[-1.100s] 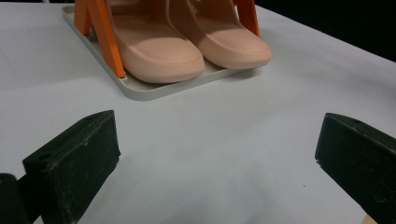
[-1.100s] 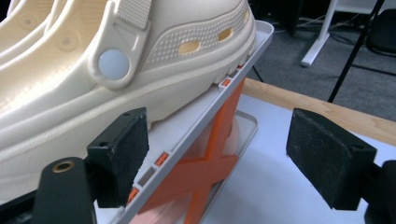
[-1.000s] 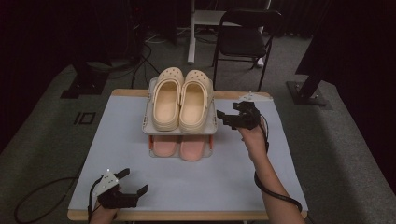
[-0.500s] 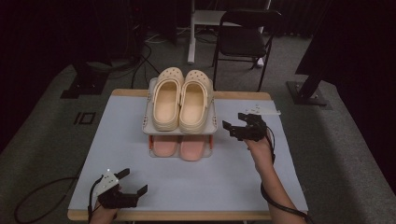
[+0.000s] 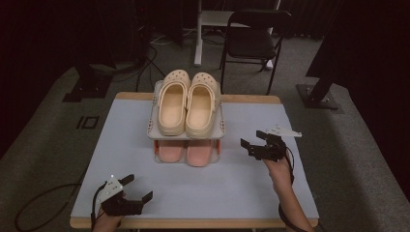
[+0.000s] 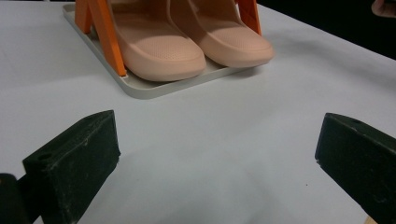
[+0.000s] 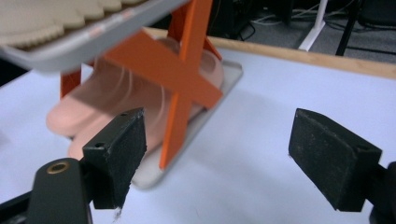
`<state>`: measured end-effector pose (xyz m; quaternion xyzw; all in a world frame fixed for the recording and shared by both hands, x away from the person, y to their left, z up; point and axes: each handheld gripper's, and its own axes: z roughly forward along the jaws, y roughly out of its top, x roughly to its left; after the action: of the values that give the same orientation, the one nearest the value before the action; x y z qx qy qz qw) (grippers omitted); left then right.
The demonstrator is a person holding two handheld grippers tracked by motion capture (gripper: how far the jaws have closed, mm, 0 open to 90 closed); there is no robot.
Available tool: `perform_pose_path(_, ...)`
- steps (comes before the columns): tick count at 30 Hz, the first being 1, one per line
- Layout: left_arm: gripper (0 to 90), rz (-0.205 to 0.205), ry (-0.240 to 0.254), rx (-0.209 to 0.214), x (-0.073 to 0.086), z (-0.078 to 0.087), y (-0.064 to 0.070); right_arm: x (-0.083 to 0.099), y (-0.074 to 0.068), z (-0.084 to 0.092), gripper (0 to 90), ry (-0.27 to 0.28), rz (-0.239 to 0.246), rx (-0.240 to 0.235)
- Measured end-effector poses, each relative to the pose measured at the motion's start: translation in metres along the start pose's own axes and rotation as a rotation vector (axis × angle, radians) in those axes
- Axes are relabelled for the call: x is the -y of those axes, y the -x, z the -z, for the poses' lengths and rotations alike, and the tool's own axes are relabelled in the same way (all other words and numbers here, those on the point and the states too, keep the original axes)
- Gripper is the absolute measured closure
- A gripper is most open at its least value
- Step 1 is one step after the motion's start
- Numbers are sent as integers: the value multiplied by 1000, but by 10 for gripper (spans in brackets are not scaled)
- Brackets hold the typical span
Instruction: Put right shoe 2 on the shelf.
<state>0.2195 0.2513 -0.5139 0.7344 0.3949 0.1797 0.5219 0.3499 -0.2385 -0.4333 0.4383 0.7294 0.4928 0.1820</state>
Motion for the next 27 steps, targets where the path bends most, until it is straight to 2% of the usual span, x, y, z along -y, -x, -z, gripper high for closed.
perform_pose_path(15,0,-4,-1,-2,0,-1,0,46,17,12,150,-27,-19,3)
perform_pose_path(27,0,0,-6,-8,1,-1,-2,78,31,21,150,-70,-45,57)
